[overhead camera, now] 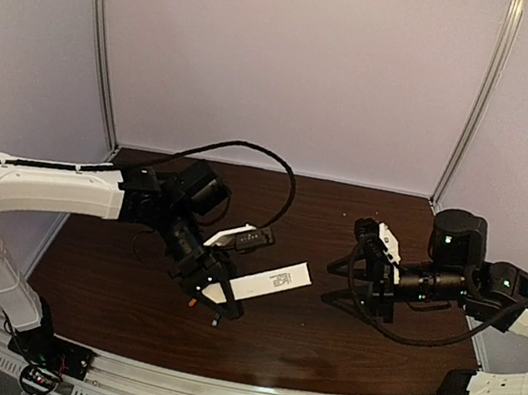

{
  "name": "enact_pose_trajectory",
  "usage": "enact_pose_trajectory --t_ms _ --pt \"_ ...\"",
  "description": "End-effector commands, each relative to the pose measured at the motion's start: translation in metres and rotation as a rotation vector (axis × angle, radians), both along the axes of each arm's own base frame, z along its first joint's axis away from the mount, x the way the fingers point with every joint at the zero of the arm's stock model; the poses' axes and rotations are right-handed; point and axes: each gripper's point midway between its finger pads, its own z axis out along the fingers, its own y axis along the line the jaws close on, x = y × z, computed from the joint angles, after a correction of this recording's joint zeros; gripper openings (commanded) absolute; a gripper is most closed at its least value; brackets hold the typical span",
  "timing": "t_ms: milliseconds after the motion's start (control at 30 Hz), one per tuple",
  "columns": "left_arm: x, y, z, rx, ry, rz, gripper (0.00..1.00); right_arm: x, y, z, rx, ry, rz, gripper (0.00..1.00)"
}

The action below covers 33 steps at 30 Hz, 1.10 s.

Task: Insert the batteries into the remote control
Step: Pass from the left arm to the right

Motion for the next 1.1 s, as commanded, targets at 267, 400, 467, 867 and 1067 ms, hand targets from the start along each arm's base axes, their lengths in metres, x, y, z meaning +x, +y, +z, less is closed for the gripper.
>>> enact_pose_trajectory --t_ms 267,400,467,867,1067 --pt "-0.034 0.007 0.017 -0.092 0.190 -0.178 0.12 -0.041 0.023 0.026 -0.034 -0.211 0.147 0.60" --pt "-0.041 0.005 0.010 -0.076 0.206 -0.200 0.12 -0.041 0.032 0.025 -0.067 -0.244 0.182 0.61" --pt "-0.042 0.005 0.011 -0.079 0.207 -0.204 0.12 -0.043 0.037 0.023 -0.085 -0.250 0.202 0.63" --pt "-0.049 0.004 0.013 -0.090 0.241 -0.246 0.13 -0.077 0.057 0.033 -0.097 -0.298 0.323 0.61" --pt "-0.056 0.004 0.017 -0.101 0.259 -0.275 0.13 -0.088 0.063 0.028 -0.144 -0.359 0.356 0.55"
